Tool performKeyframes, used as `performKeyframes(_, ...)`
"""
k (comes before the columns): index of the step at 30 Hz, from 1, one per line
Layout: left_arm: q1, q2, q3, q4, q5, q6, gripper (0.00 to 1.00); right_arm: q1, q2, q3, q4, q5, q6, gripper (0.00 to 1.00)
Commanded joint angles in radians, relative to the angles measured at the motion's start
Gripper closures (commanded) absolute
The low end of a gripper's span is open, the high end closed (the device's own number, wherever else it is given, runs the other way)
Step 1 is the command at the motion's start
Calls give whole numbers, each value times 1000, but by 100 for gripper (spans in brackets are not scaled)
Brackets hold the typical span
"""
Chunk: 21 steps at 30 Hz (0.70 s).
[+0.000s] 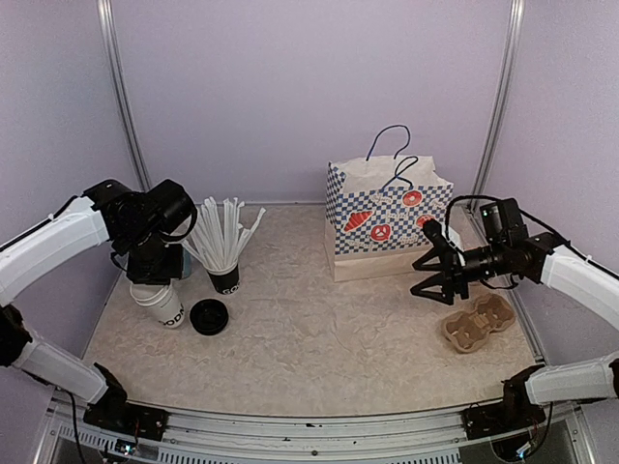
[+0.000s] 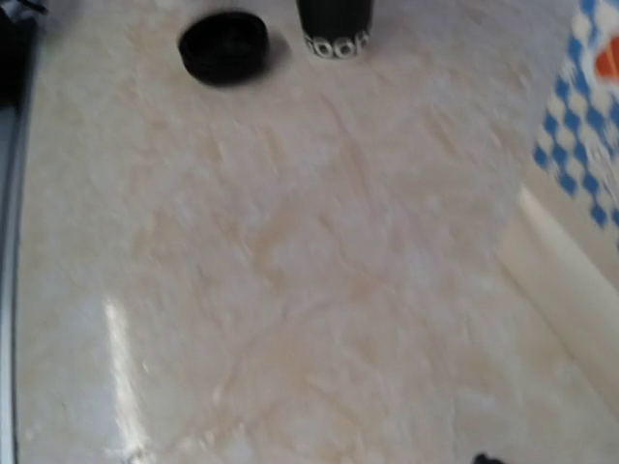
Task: Pack the takeout coffee
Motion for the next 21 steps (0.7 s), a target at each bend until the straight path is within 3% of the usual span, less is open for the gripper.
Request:
performKeyframes(1,-69,-51,71,-9,107,-23,100,47,53,79,-14,-47,68,28)
performKeyframes(6,-314,-59,165,75,114,36,100,102,129,167,3,-35,155,27)
performKeyframes(11,-547,21,208,254,18,174,100,180,216,247,14,-43,170,26)
performKeyframes(13,-589,67,222,314,-6,227,100,219,250,260,16,-37,143,21)
performKeyframes(14,-599,88,230,342,-8,250,100,238,268,267,15,-34,126,8)
performKeyframes(15,-601,122,236,366,-6,268,100,257,285,271,17,-29,110,3)
performKeyframes(21,-602,227,284,503,41,326,100,331,390,276,109,3,92,1)
